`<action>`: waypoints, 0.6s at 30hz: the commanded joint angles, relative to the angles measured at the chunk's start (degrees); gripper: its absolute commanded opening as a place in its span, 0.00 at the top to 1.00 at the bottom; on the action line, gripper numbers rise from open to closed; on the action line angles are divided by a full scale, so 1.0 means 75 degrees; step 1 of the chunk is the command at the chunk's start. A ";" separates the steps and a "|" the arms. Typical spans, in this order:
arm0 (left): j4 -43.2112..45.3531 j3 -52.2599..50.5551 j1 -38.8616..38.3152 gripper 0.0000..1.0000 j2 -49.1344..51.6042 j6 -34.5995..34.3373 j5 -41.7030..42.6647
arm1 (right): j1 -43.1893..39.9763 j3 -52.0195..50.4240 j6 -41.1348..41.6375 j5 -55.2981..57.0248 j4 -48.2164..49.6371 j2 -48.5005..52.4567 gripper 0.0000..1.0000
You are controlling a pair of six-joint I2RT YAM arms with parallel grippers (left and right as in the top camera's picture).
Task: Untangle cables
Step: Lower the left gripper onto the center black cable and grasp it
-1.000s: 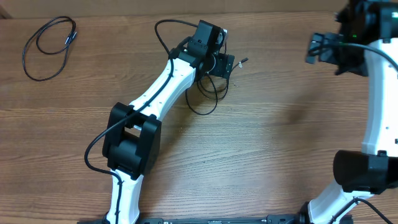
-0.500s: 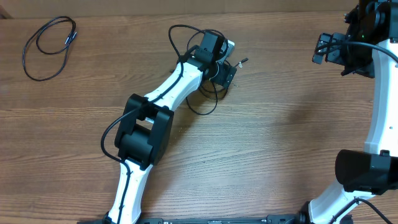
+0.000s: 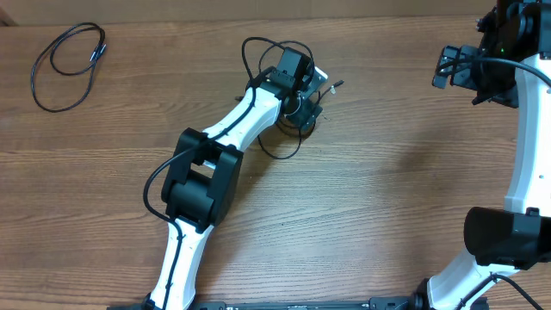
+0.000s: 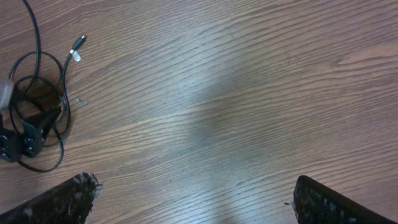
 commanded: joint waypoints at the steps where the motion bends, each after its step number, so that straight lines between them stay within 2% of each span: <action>1: -0.0029 -0.0020 -0.0029 0.28 0.0289 0.0434 -0.0256 | 0.0012 0.0020 -0.0032 0.0047 0.0023 -0.0020 0.00; 5: -0.0012 -0.0015 -0.0029 0.55 0.0286 0.0431 -0.0574 | 0.0012 0.0020 -0.0032 0.0047 0.0029 -0.0020 0.00; 8: -0.0038 0.0003 -0.0029 0.72 0.0271 0.0428 -0.0787 | 0.0012 0.0020 -0.0032 0.0047 0.0076 -0.0020 0.00; 9: -0.0137 0.0076 -0.0029 0.89 0.0236 0.0425 -0.0793 | 0.0012 0.0020 -0.0032 0.0047 0.0076 -0.0020 0.00; 10: -0.0210 0.0134 -0.0029 0.96 0.0160 0.0414 -0.0793 | 0.0012 0.0020 -0.0032 0.0047 0.0073 -0.0020 0.00; 16: -0.0376 0.0507 -0.0029 0.96 -0.0428 -0.0685 -0.0816 | 0.0012 0.0020 -0.0032 0.0047 0.0073 -0.0020 0.00; 18: -0.0341 0.0635 -0.0015 0.96 -0.1029 -0.1542 -0.0807 | 0.0012 0.0020 -0.0032 0.0047 0.0076 -0.0020 0.00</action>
